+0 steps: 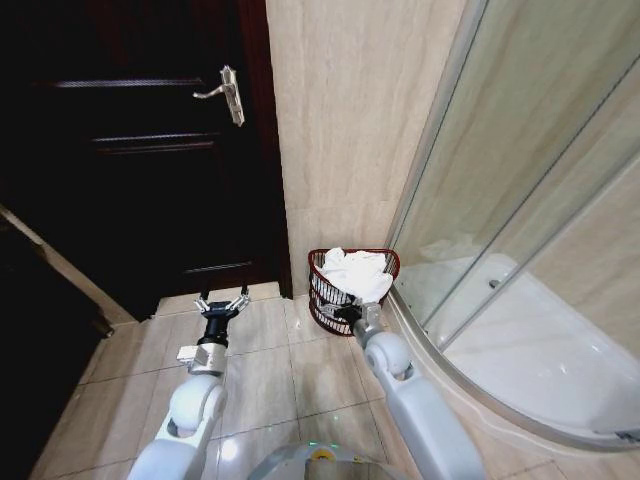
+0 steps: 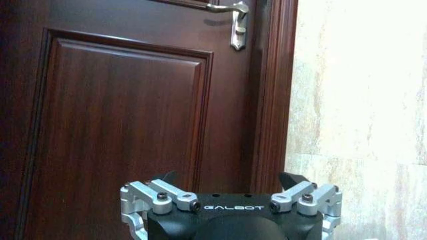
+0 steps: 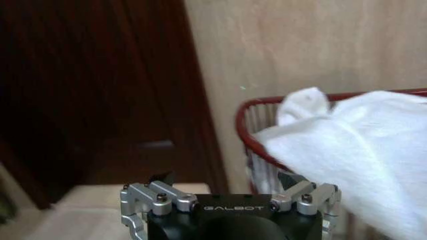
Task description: Discard the used towel into the hamper.
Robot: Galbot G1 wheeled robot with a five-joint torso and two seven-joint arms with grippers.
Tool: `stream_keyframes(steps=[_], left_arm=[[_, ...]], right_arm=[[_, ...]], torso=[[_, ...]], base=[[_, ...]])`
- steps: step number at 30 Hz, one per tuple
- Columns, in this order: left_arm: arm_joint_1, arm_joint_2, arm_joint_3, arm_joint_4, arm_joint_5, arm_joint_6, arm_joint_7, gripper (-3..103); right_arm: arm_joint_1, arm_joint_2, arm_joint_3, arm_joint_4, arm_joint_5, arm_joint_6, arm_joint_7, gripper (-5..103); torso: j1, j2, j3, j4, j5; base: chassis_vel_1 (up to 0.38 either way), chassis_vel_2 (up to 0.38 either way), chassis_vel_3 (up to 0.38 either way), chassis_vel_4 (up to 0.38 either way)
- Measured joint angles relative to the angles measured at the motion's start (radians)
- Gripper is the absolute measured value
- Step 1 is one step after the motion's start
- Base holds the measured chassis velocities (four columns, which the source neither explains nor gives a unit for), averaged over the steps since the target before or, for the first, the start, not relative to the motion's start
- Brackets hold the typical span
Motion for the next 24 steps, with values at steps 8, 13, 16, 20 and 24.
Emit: stream_keyframes(steps=[8,13,16,20,24], left_arm=[[0.01,-0.002,-0.021,0.006,-0.011,-0.009,0.019,100],[0.0,-0.003,-0.024,-0.001,-0.028,-0.008,0.022,100],[-0.003,-0.003,-0.025,0.001,-0.033,-0.008,0.026,100],[0.003,-0.004,-0.024,0.01,-0.032,-0.011,0.033,100],[0.013,-0.001,-0.026,0.005,-0.029,-0.011,0.033,100]], right_arm=[[-0.023,-0.012,-0.005,0.04,0.046,0.07,-0.098,100],[-0.044,-0.012,-0.03,0.089,0.043,0.023,0.015,100],[-0.045,-0.014,-0.048,0.089,0.038,0.029,0.031,100],[-0.044,-0.014,-0.095,0.097,0.029,0.051,0.037,100],[-0.018,0.004,-0.108,0.074,0.014,0.048,0.065,100]], torso=[[0.0,0.0,0.0,0.0,-0.0001],[0.0,0.0,0.0,-0.0001,0.0001],[0.0,0.0,0.0,-0.0001,0.0],[0.0,0.0,0.0,-0.0001,-0.0001],[0.0,0.0,0.0,0.0001,-0.0002]], base=[[0.0,0.0,0.0,0.0],[0.0,0.0,0.0,0.0],[0.0,0.0,0.0,0.0],[0.0,0.0,0.0,0.0],[0.0,0.0,0.0,0.0]])
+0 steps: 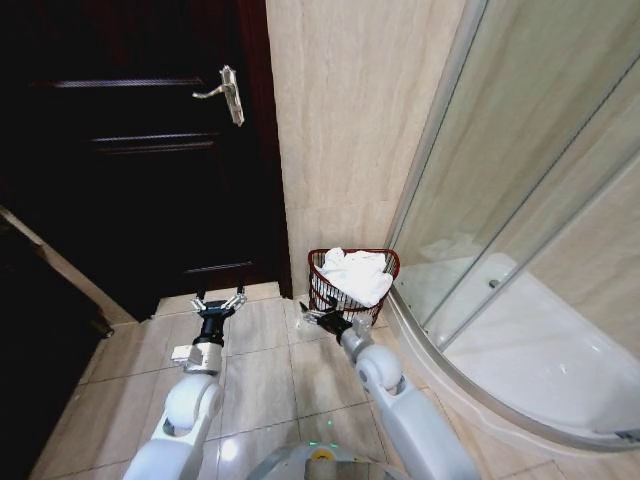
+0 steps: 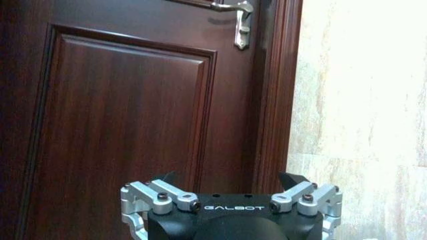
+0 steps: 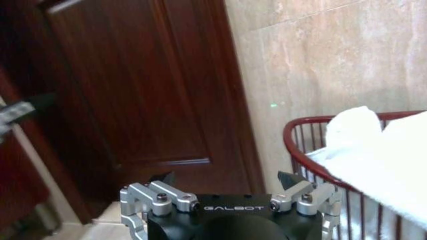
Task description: Discard the used towel into the hamper.
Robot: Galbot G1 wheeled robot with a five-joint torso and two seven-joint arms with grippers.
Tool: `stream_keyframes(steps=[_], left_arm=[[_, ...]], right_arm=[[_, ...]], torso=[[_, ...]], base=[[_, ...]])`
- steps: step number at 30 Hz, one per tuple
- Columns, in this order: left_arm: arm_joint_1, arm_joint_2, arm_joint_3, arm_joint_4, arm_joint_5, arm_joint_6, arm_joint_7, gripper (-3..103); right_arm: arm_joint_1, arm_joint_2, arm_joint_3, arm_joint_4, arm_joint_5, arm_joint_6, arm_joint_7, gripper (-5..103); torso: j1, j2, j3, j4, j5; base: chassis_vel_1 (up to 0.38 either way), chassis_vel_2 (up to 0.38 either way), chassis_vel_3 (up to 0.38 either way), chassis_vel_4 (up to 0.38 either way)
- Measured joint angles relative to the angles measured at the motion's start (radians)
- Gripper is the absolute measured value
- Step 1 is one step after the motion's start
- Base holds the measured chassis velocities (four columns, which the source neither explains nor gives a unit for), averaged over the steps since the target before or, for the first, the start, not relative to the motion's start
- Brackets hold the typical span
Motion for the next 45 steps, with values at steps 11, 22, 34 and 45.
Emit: stream_keyframes(steps=[11,22,34,45], left_arm=[[-0.008,0.003,0.003,-0.012,0.009,0.02,-0.006,100],[-0.011,0.002,0.0,-0.013,0.009,0.02,-0.008,100],[-0.004,0.005,-0.012,-0.01,-0.006,0.013,0.002,100],[0.005,0.006,-0.023,-0.029,-0.011,0.011,0.005,100]], right_arm=[[0.028,-0.027,0.052,-0.077,-0.024,-0.091,0.127,100],[0.037,-0.043,0.073,-0.096,0.004,-0.071,0.09,100],[-0.032,-0.105,0.107,0.08,0.024,-0.133,0.149,100],[-0.01,-0.12,0.158,-0.028,0.054,-0.1,0.109,100]], torso=[[0.0,0.0,0.0,-0.0002,0.0003],[0.0,0.0,0.0,0.0,0.0003],[0.0,0.0,0.0,-0.0002,0.0002],[0.0,0.0,0.0,-0.0001,0.0005]], base=[[0.0,0.0,0.0,0.0],[0.0,0.0,0.0,0.0],[0.0,0.0,0.0,0.0],[0.0,0.0,0.0,0.0]])
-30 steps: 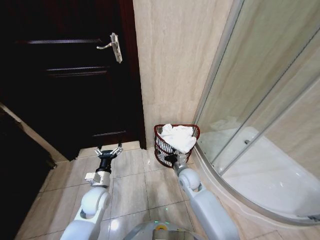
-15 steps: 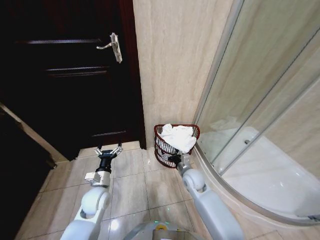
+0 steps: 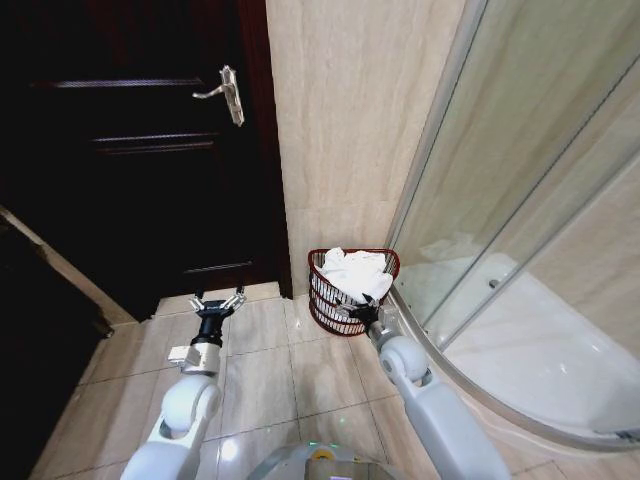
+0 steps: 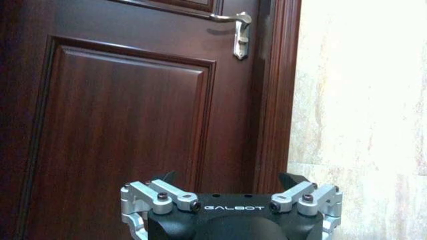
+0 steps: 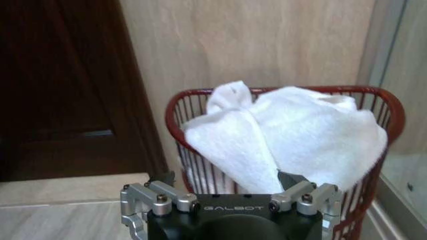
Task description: Discard the used towel into the hamper.
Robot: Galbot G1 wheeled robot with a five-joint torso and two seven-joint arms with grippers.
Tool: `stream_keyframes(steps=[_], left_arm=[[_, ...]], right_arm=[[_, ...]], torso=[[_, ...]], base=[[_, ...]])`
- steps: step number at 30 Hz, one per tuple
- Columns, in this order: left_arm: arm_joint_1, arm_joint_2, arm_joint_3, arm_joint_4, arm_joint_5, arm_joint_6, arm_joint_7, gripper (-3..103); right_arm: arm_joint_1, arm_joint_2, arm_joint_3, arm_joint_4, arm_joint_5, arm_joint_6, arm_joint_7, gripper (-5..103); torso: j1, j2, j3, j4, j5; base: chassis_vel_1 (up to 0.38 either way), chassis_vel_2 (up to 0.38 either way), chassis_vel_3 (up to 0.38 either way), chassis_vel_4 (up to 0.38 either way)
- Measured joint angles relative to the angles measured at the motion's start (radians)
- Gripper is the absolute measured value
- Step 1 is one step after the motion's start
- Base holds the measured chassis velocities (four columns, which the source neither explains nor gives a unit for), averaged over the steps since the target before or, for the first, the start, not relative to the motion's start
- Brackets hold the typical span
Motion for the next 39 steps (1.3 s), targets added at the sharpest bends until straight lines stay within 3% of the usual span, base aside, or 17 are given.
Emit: stream_keyframes(steps=[7,14,20,24,29,34,39], left_arm=[[0.008,-0.001,-0.01,0.002,-0.004,-0.005,0.006,100],[0.003,0.001,-0.016,0.006,-0.013,-0.006,0.013,100],[-0.001,0.002,-0.018,0.007,-0.016,-0.006,0.015,100],[-0.002,0.001,-0.018,0.008,-0.016,-0.006,0.015,100],[-0.003,0.002,-0.018,0.008,-0.016,-0.005,0.016,100],[-0.008,0.003,-0.014,0.009,-0.016,-0.002,0.016,100],[-0.014,0.002,0.0,0.008,-0.01,0.003,0.017,100]], right_arm=[[0.006,-0.013,0.042,-0.051,0.006,0.043,-0.088,100],[0.005,-0.029,0.102,-0.1,0.039,0.089,-0.249,100],[0.019,-0.027,0.129,-0.147,0.071,0.108,-0.306,100],[0.029,-0.019,0.173,-0.214,0.123,0.167,-0.439,100],[0.009,-0.006,0.188,-0.248,0.171,0.255,-0.54,100],[0.007,0.004,0.19,-0.26,0.18,0.268,-0.513,100],[0.011,0.006,0.174,-0.222,0.202,0.262,-0.38,100]], torso=[[0.0,0.0,0.0,0.0,-0.0001],[0.0,0.0,0.0,0.0,-0.0002],[0.0,0.0,0.0,0.0,-0.0002],[0.0,0.0,0.0,0.0,-0.0002],[0.0,0.0,0.0,0.0,-0.0002],[0.0,0.0,0.0,0.0,-0.0001],[0.0,0.0,0.0,0.0,-0.0002]], base=[[0.0,0.0,0.0,0.0],[0.0,0.0,0.0,0.0],[0.0,0.0,0.0,0.0],[0.0,0.0,0.0,0.0],[0.0,0.0,0.0,0.0],[0.0,0.0,0.0,0.0],[0.0,0.0,0.0,0.0]])
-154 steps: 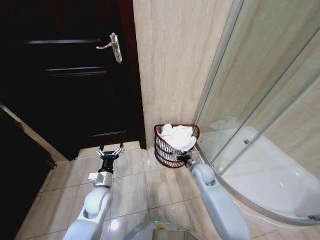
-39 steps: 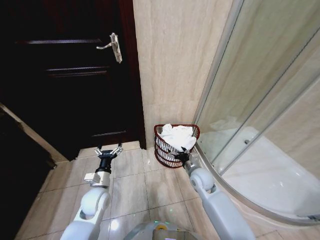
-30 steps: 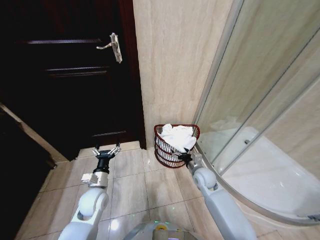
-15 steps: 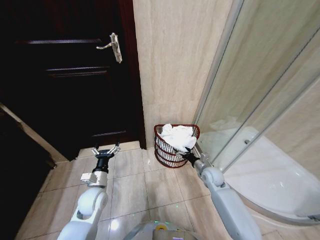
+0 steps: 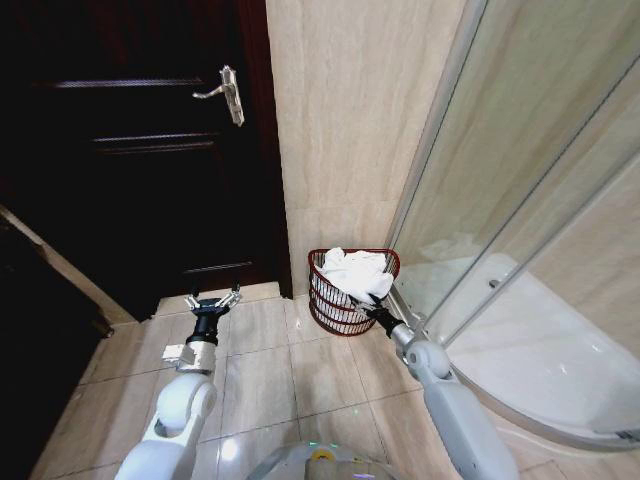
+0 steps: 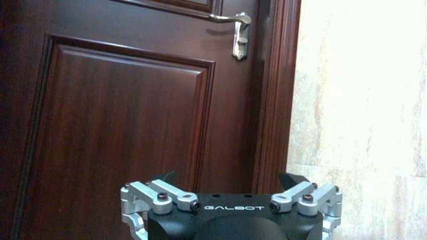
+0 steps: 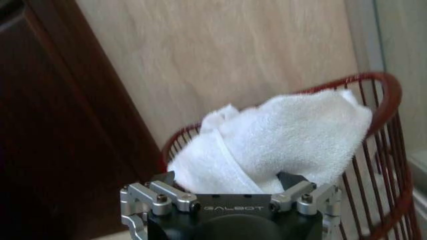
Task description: Discard the used towel into the hamper.
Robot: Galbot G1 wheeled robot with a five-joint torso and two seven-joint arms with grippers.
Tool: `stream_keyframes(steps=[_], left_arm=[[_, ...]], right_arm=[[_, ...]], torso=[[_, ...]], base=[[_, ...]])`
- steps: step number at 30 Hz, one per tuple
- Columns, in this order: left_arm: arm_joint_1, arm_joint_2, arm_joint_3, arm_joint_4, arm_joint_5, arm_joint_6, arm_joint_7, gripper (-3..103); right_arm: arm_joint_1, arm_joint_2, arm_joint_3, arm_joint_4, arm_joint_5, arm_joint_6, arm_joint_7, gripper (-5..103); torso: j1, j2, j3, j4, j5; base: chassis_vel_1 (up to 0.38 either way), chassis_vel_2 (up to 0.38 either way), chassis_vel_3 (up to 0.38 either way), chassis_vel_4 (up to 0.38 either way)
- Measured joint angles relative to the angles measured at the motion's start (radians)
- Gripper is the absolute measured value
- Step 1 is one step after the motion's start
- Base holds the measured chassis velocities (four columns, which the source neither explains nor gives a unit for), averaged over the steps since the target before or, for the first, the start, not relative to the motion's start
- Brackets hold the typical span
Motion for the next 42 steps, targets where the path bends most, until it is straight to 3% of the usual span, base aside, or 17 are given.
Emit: stream_keyframes(steps=[6,9,17,19,26,28,32,35,37,42], left_arm=[[-0.006,-0.001,0.014,-0.001,0.005,0.004,0.0,100],[-0.008,-0.001,0.018,-0.004,0.006,0.009,0.0,100],[-0.009,-0.003,0.023,-0.005,0.009,0.013,0.0,100],[-0.009,-0.003,0.025,-0.004,0.01,0.013,0.001,100],[-0.014,-0.005,0.03,0.0,0.012,0.013,0.001,100],[-0.013,-0.005,0.03,0.001,0.012,0.012,0.002,100],[-0.008,-0.005,0.027,0.002,0.012,0.007,0.004,100],[-0.004,-0.006,0.022,0.002,0.012,0.003,0.005,100],[-0.002,-0.007,0.021,0.002,0.012,0.001,0.005,100],[0.012,-0.007,0.009,0.001,0.012,-0.009,0.008,100]], right_arm=[[-0.007,0.013,-0.029,0.013,-0.023,0.047,0.086,103],[-0.009,0.017,-0.038,0.018,-0.035,0.053,0.114,100],[-0.016,0.014,-0.044,0.04,-0.065,0.053,0.139,73],[-0.018,0.013,-0.045,0.047,-0.069,0.052,0.14,73],[-0.016,0.006,-0.068,0.101,-0.088,0.043,0.168,49],[-0.015,0.006,-0.071,0.11,-0.089,0.041,0.173,49],[-0.003,0.004,-0.084,0.132,-0.089,0.029,0.189,37],[0.017,0.004,-0.094,0.129,-0.088,0.025,0.202,25],[0.026,0.004,-0.096,0.12,-0.087,0.024,0.206,25],[0.091,0.006,-0.106,0.036,-0.087,0.03,0.222,10]], torso=[[0.0,0.0,0.0,0.0,0.0],[0.0,0.0,0.0,0.0,0.0001],[0.0,0.0,0.0,0.0,0.0],[0.0,0.0,0.0,0.0,0.0],[0.0,0.0,0.0,0.0,0.0],[0.0,0.0,0.0,0.0,0.0],[0.0,0.0,0.0,0.0,0.0],[0.0,0.0,0.0,0.0,0.0],[0.0,0.0,0.0,0.0,0.0],[0.0,0.0,0.0,0.0,0.0]], base=[[0.0,0.0,0.0,0.0],[0.0,0.0,0.0,0.0],[0.0,0.0,0.0,0.0],[0.0,0.0,0.0,0.0],[0.0,0.0,0.0,0.0],[0.0,0.0,0.0,0.0],[0.0,0.0,0.0,0.0],[0.0,0.0,0.0,0.0],[0.0,0.0,0.0,0.0],[0.0,0.0,0.0,0.0]])
